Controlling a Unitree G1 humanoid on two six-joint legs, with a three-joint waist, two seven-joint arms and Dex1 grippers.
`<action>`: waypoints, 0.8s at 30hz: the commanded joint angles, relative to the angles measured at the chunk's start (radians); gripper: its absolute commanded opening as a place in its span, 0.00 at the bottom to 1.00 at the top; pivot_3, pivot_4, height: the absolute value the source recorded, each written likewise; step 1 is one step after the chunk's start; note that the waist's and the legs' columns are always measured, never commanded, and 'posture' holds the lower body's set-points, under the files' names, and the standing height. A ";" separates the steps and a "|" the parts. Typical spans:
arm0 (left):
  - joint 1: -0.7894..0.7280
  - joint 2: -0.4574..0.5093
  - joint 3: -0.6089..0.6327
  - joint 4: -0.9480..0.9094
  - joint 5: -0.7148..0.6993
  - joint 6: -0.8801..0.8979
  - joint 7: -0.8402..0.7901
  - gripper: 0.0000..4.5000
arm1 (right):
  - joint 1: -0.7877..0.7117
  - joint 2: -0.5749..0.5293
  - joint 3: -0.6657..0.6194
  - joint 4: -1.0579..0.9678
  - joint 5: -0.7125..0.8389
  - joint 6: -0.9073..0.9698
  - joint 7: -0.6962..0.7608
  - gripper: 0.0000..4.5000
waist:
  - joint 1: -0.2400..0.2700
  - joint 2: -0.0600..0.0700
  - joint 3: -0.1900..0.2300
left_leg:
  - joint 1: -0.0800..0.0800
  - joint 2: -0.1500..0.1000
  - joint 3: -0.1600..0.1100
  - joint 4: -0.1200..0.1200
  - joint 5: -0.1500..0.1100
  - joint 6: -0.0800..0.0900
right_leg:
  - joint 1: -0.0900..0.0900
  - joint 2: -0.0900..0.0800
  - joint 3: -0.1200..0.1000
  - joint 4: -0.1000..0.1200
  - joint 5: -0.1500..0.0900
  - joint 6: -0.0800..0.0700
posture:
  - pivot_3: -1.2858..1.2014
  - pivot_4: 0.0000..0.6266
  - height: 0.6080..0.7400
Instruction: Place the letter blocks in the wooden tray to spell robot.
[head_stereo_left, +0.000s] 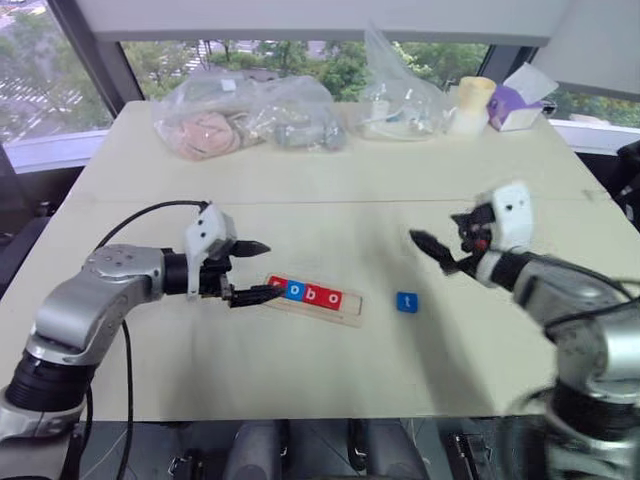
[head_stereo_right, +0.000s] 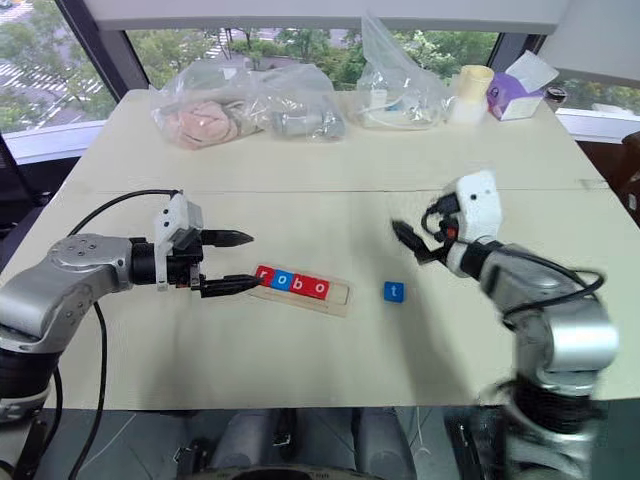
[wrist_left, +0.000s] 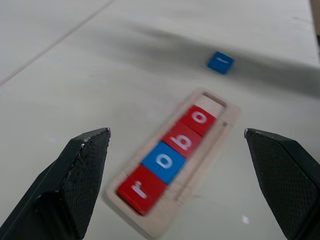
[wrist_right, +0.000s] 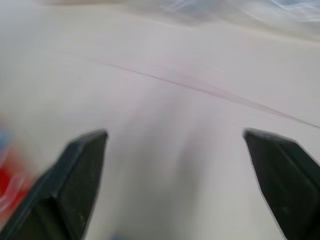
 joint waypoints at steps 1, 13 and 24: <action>-0.003 0.041 -0.004 -0.089 -0.026 0.009 -0.049 1.00 | -0.013 -0.065 0.011 0.233 0.020 -0.220 0.195 0.98 | -0.005 0.000 0.000 | -0.001 -0.001 0.001 0.000 0.000 0.000 | -0.001 0.000 0.001 0.000 0.000 0.000 | 0.52 0.24 0.99; 0.066 0.089 0.051 -0.152 -0.034 0.039 -0.020 1.00 | 0.006 -0.105 0.256 0.486 -0.125 -0.658 0.376 0.98 | -0.001 -0.001 0.001 | 0.000 -0.001 0.002 0.007 0.000 0.001 | -0.001 0.002 0.003 0.006 0.000 0.001 | 0.52 0.24 0.99; 0.075 0.094 0.059 -0.151 -0.042 0.046 -0.006 1.00 | -0.028 -0.063 0.314 0.653 -0.221 -0.888 0.339 0.93 | 0.000 -0.001 0.001 | 0.001 -0.001 0.003 0.010 0.000 0.001 | 0.000 0.001 0.003 0.008 0.001 0.001 | 0.52 0.24 0.99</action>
